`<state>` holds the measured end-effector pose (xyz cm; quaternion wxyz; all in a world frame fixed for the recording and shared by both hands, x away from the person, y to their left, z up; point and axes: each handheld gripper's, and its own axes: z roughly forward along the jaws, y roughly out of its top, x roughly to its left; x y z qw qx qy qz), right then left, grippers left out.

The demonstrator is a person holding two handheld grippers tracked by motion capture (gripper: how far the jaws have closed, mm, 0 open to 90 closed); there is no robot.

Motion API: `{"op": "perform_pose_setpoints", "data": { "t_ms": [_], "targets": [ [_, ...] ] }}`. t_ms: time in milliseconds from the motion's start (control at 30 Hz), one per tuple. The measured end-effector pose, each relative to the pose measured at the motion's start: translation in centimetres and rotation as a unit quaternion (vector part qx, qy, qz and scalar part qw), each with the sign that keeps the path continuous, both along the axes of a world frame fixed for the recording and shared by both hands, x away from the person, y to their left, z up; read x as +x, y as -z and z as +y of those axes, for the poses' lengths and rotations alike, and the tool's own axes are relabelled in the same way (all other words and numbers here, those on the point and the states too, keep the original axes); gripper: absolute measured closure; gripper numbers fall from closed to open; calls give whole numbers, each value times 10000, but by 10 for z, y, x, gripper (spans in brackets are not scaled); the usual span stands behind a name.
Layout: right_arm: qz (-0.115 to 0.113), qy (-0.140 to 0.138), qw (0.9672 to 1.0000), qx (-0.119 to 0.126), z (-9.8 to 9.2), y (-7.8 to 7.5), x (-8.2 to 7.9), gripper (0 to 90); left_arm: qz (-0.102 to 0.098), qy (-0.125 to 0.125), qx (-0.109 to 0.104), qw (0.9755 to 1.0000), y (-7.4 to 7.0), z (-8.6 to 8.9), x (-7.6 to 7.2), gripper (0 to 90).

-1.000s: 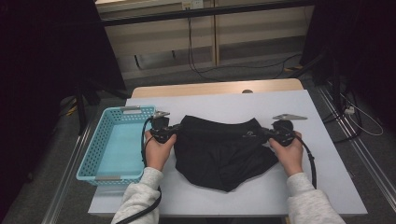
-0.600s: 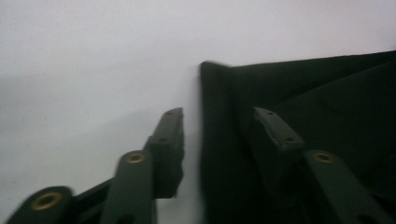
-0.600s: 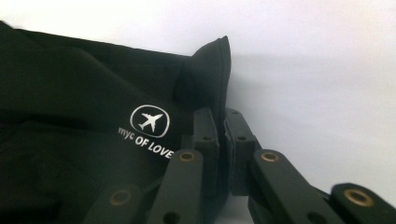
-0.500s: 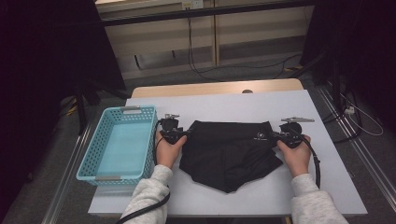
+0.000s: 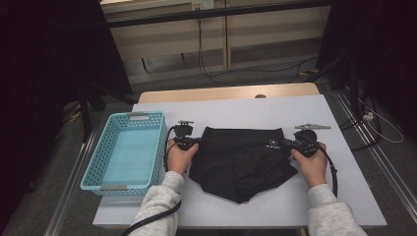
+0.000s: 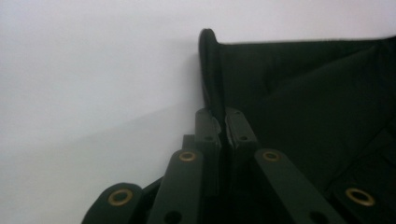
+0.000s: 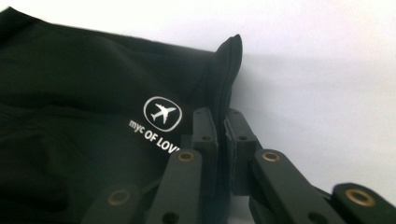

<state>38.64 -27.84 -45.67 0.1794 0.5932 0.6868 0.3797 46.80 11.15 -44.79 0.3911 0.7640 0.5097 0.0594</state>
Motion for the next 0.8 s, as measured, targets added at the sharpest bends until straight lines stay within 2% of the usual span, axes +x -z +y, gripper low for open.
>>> {"op": "perform_pose_setpoints", "data": {
  "t_ms": [33,67,100,133,167,233,333,367,500,700,800],
  "targets": [
    [-49,29,10000,19,-2,-1,-1,862,-112,-84,-111,9998,-5,5,0,861],
    [-367,300,9989,50,-6,-6,-4,866,-149,-108,-192,9996,-8,7,0,863],
    [-603,475,9968,241,-9,-11,-5,868,-196,-91,-240,9995,-12,8,-1,864],
    [-766,510,9950,378,-11,-15,-6,868,-303,-100,-218,9993,-16,8,-2,864],
    [-878,421,9946,351,-9,-20,-7,868,-402,-115,-213,9989,-21,9,-3,864],
    [-963,238,9948,224,-6,-26,-8,867,-549,-145,-334,9978,-30,10,-4,864],
    [-1169,286,9916,479,-9,-33,-9,866,-734,-148,-550,9957,-41,14,-6,863],
    [-1239,267,9903,575,-11,-35,-10,865,-730,-116,-611,9954,-43,15,-6,863],
    [-1259,179,9901,601,-12,-39,-10,865,-778,-109,-572,9953,-52,18,-7,862],
    [-1145,44,9922,482,-5,-39,-7,862,-753,-142,-577,9954,-56,24,-8,862],
    [-1200,22,9916,482,-3,-43,-7,861,-777,-133,-604,9951,-59,27,-9,862]
  ]
}}
